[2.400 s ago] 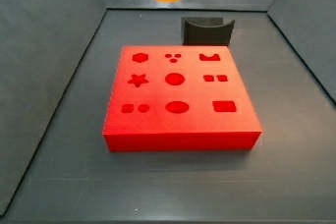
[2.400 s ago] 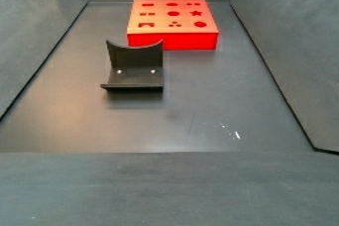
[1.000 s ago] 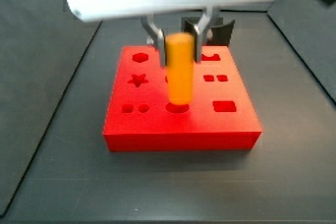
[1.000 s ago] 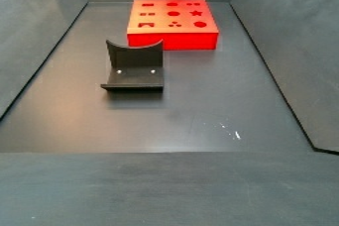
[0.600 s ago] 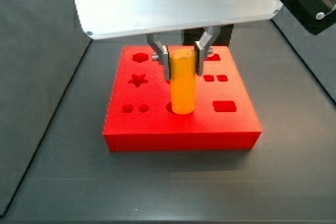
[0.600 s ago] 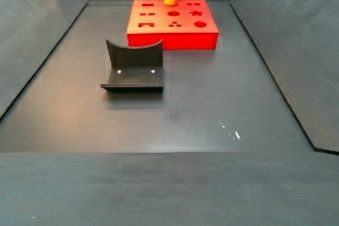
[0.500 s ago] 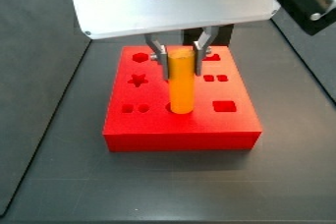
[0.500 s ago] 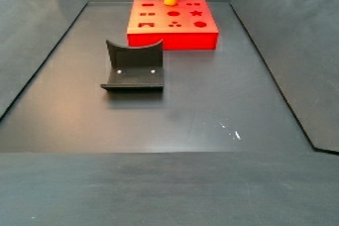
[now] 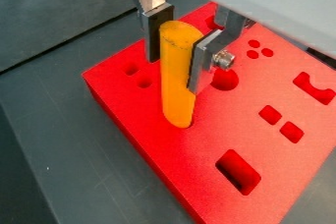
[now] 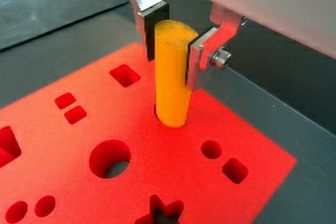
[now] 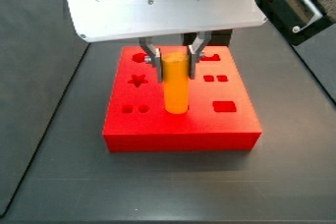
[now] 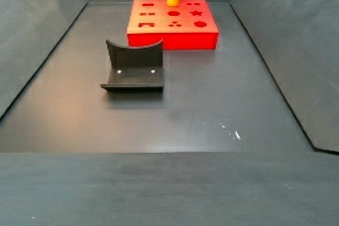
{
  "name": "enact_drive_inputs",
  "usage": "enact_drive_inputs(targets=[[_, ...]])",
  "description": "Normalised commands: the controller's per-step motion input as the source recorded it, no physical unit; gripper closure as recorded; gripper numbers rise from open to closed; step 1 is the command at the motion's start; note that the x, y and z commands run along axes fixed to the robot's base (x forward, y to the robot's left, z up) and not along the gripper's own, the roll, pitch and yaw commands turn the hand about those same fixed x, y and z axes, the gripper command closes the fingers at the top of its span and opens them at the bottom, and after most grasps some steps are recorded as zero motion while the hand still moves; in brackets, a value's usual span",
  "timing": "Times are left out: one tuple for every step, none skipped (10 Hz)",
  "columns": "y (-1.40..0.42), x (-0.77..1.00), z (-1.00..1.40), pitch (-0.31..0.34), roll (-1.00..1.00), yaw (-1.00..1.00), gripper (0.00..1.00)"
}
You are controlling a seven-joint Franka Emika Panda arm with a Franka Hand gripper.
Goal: Insert the oval object.
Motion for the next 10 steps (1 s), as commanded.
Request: enact_drive_inputs(targets=[[0.0,0.09,-0.61,0.22,0.18,-0.09,1.0],[0.0,0.03,-0.55,0.254,0.12,-0.22,1.0],[0.0,0.0,-0.66,0.199,0.11,-0.28,1.0],[0.0,0.0,-0.79,0.133,0.09,-0.29,1.0],[0.0,-0.03,-0.86,0.1,0.07,-0.27,1.0],[0.0,-0.19,-0.84,0.031,0.1,-0.31,1.0],[0.03,0.0,0.0,0.0,-0.05,0.0,1.0],[0.0,0.0,0.0,0.0,-0.02,0.0,1.0],[-0.02,0.0,0.0,-0.007,0.01,0.0,1.0],[0.0,0.0,0.0,0.0,0.0,0.0,1.0]])
